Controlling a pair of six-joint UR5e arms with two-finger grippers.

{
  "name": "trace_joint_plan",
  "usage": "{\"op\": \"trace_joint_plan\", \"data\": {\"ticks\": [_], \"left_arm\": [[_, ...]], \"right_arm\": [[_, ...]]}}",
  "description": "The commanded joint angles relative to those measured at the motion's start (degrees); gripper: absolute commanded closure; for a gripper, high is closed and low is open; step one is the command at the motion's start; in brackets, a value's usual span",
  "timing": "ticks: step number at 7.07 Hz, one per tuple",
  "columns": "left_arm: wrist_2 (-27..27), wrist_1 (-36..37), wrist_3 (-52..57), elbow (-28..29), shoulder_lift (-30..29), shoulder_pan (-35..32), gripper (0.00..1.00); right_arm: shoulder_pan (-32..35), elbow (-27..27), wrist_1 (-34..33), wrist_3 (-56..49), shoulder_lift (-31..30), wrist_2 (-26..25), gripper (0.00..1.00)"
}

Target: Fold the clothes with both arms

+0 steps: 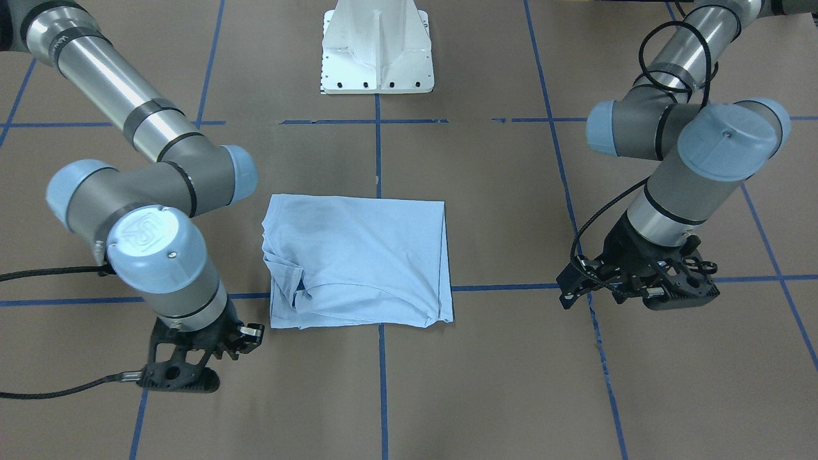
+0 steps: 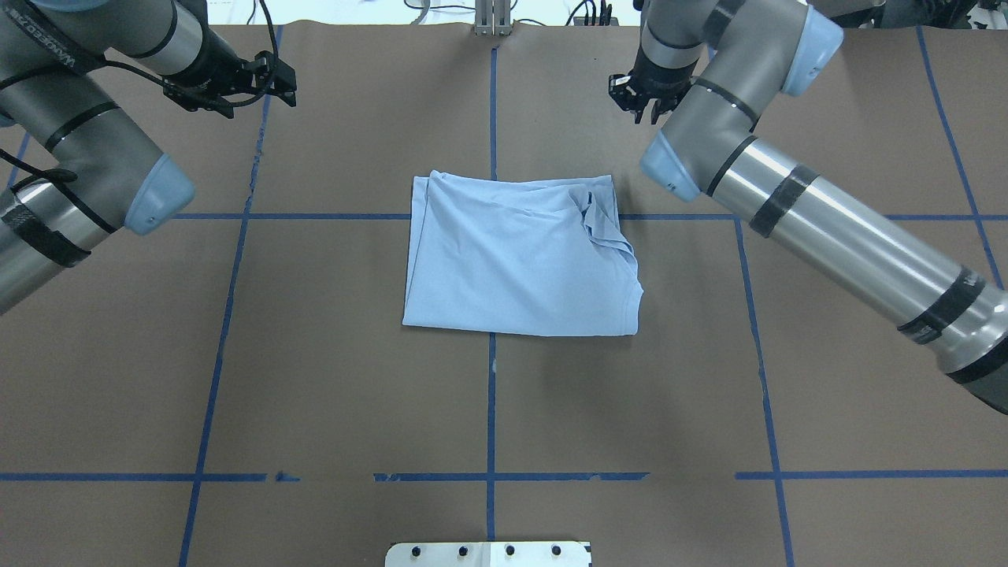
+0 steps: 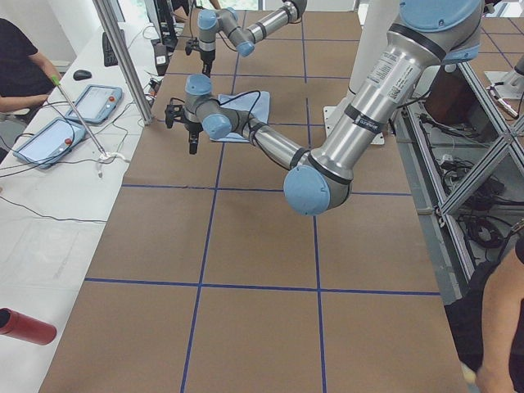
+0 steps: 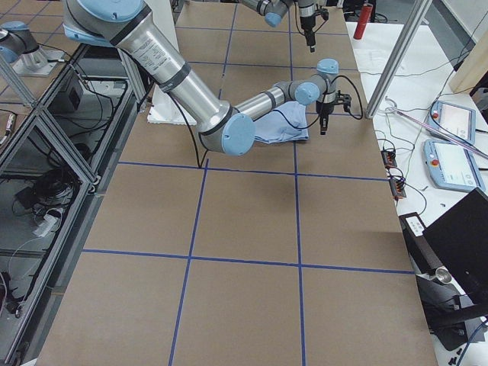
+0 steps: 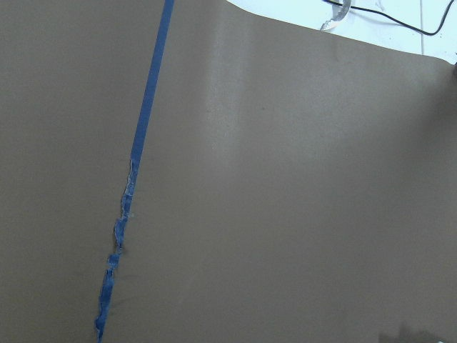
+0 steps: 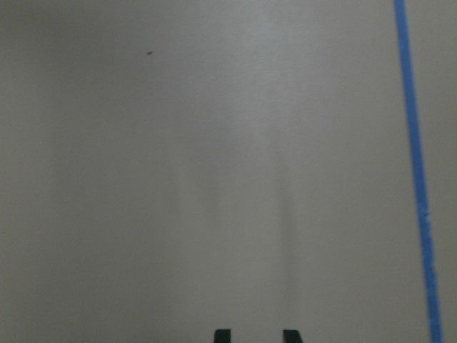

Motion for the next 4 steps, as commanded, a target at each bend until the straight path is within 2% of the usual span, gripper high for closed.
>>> {"op": "trace_joint_plan", "data": {"ticks": [1, 4], "left_arm": [[-0.48, 0.20, 10.22, -0.19, 3.49, -4.21, 0.00], [-2.22, 0.55, 33.38, -0.19, 14.10, -15.36, 0.00]], "right_arm": [[9.96, 1.60, -0.13, -16.28, -6.94, 6.92, 0.00], [22.27, 4.68, -0.13, -39.07, -21.25, 13.43, 0.00]]}}
